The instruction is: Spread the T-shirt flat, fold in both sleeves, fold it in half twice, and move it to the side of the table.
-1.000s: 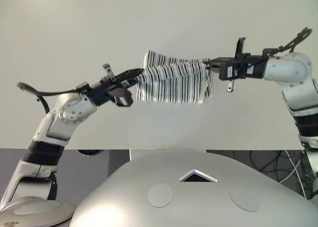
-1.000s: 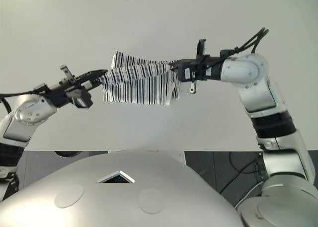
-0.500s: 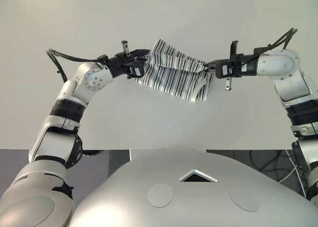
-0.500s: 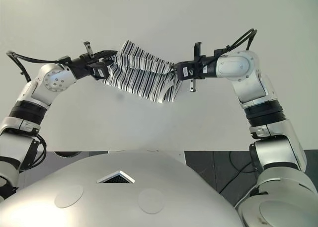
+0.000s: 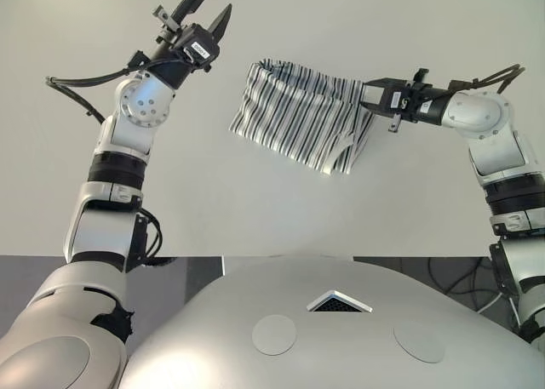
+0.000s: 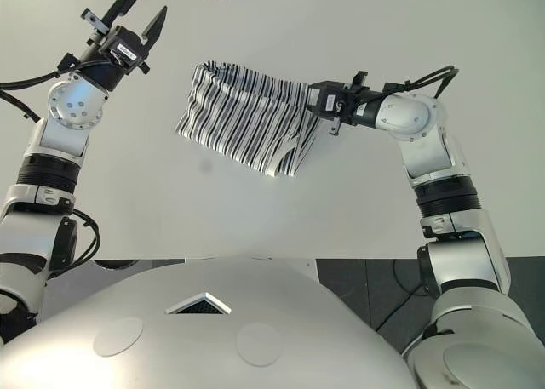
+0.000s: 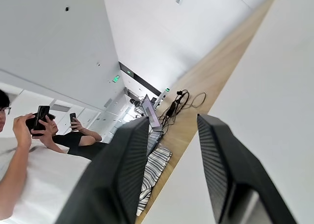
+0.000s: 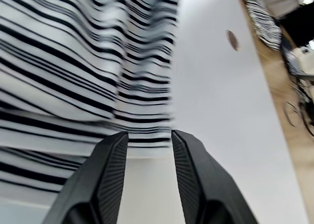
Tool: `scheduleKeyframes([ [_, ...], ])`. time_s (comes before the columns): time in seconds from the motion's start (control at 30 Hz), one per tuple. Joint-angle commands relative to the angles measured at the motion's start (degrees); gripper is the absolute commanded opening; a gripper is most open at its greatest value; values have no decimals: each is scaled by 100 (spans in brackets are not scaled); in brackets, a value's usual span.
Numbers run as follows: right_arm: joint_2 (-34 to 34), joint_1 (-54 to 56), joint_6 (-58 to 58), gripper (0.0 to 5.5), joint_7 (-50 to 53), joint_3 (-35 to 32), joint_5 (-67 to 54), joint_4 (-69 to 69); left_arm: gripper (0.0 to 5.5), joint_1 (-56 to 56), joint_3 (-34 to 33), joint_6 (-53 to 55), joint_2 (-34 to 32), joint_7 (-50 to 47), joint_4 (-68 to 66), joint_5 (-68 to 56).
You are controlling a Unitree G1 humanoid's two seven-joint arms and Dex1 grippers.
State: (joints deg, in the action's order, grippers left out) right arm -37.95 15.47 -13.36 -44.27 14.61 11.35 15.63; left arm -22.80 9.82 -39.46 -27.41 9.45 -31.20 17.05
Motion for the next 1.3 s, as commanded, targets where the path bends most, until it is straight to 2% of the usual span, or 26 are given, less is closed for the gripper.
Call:
scheduleKeyframes([
  [0.03,238,177,354,166,714,-497,-79,22,179,188,-151,11,139,-9,146,-267],
  [0.13,662,126,506,166,1063,-594,-247,-643,179,399,-296,20,219,-58,524,-414],
  [0.23,1108,-242,500,166,527,80,-605,-1542,179,813,-505,11,372,-290,1282,-475],
  [0.3,1261,-304,511,166,183,508,-689,-1618,179,1081,-595,46,489,-410,1766,-462],
  [0.5,1639,424,375,166,-108,889,-467,429,179,1455,-694,321,709,-514,2783,-345],
  [0.67,1876,1400,-190,166,568,711,-135,3234,179,1703,-752,489,793,-541,3050,-336],
  [0.77,1725,1605,-444,166,792,718,20,4256,179,1880,-804,576,821,-563,3224,-295],
  [0.83,1391,1637,-442,166,1034,602,43,4882,179,2005,-871,651,854,-611,3367,-248],
  [0.97,525,1444,81,166,2279,-132,-307,5768,179,2115,-942,719,918,-713,3425,-183],
  [1.07,232,1223,143,166,2814,-355,-261,5951,179,2152,-933,744,954,-758,3429,-103],
  [1.3,224,1177,48,166,3258,-443,-134,5775,179,2167,-952,720,998,-855,3427,47],
])
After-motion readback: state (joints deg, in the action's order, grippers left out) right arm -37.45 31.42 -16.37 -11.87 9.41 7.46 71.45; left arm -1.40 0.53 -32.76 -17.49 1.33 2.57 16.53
